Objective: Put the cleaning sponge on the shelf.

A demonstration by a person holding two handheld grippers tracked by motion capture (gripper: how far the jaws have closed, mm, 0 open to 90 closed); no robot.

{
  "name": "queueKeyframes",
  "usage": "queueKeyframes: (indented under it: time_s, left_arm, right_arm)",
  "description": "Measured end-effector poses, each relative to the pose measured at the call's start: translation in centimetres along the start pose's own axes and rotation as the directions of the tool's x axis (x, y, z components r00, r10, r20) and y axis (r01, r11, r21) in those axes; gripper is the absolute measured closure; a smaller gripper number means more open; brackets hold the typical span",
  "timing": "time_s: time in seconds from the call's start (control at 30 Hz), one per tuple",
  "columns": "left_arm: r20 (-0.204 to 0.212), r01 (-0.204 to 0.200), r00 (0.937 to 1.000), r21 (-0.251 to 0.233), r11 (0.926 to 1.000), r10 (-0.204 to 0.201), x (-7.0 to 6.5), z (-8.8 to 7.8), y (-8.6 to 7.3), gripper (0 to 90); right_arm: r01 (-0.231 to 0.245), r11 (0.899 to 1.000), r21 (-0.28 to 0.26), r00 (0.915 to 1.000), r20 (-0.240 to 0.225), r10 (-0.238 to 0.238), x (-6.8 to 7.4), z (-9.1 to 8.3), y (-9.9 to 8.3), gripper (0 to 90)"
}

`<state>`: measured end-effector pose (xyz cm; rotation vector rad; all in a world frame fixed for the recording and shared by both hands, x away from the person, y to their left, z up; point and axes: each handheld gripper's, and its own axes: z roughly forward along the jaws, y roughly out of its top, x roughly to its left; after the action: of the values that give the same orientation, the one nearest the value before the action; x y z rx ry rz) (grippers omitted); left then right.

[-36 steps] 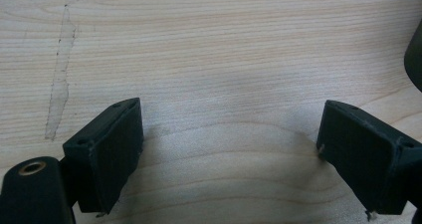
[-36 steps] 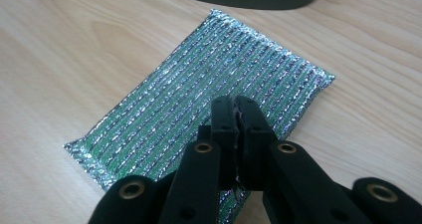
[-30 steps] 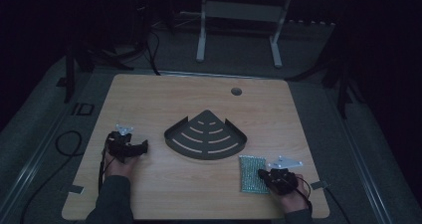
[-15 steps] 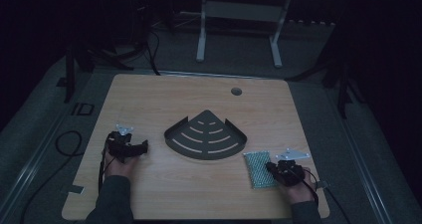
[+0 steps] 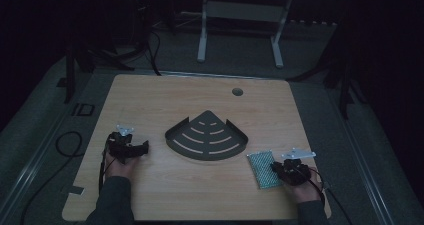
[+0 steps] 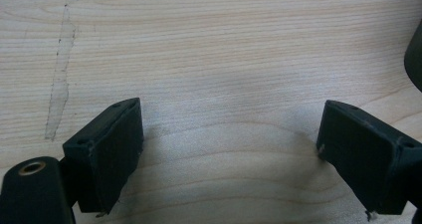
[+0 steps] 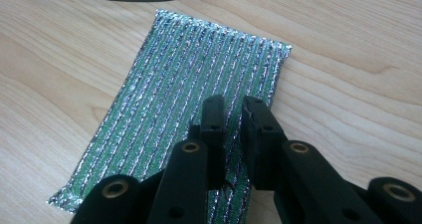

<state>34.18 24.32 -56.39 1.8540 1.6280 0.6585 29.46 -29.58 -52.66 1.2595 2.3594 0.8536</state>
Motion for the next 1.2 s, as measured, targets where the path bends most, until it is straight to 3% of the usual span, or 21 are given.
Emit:
queueKeyframes:
  time_s: [0.5, 0.77, 0.93, 1.07, 1.2]
  left_arm:
    - [0.0, 0.0, 1.0, 0.0, 1.0, 0.0, 0.0, 0.0, 0.0, 11.5]
    - [0.0, 0.001, 1.0, 0.0, 1.0, -0.001, 0.0, 0.0, 0.0, 11.5]
    - [0.0, 0.001, 1.0, 0.0, 1.0, -0.001, 0.0, 0.0, 0.0, 11.5]
    - [0.0, 0.001, 1.0, 0.0, 1.0, -0.001, 0.0, 0.0, 0.0, 11.5]
    - [0.0, 0.0, 1.0, 0.0, 1.0, 0.0, 0.0, 0.0, 0.0, 11.5]
  right_arm:
    - [0.002, 0.999, 0.032, 0.9996, 0.028, -0.002, -2.1, -0.1, 0.4, 79.0]
    - [0.005, 0.999, 0.036, 1.0, 0.005, -0.006, -3.1, -0.4, 1.6, 80.3]
    - [0.035, 0.996, 0.083, 0.9994, -0.007, -0.035, -4.0, -0.4, 2.8, 80.3]
    - [0.067, 0.987, 0.149, 0.9977, -0.011, -0.066, -4.6, -0.1, 3.5, 80.4]
    - [0.071, 0.981, 0.182, 0.9975, -0.02, -0.068, -4.8, 0.0, 3.8, 79.8]
